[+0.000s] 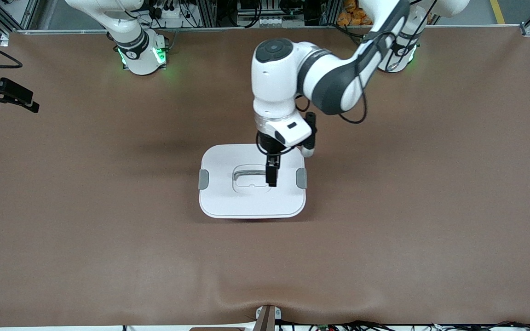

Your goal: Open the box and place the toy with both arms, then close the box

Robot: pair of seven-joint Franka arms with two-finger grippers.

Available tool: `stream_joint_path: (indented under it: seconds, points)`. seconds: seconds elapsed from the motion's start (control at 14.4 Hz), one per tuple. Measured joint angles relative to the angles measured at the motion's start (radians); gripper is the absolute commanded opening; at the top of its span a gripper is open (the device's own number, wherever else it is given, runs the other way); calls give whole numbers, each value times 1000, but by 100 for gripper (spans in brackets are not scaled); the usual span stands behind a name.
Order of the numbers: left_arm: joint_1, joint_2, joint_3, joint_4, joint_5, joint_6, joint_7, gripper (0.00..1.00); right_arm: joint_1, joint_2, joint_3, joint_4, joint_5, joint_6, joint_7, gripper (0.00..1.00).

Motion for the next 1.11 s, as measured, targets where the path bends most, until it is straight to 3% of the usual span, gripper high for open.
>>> stream_joint_path:
  seconds: [0.42, 1.11]
  points:
    - [148, -127, 0, 1, -178, -133, 375, 100, -3, 2, -3, 0, 0, -18, 0, 100]
    - [335, -233, -1, 1, -297, -355, 956, 100, -2, 2, -2, 0, 0, -19, 0, 100]
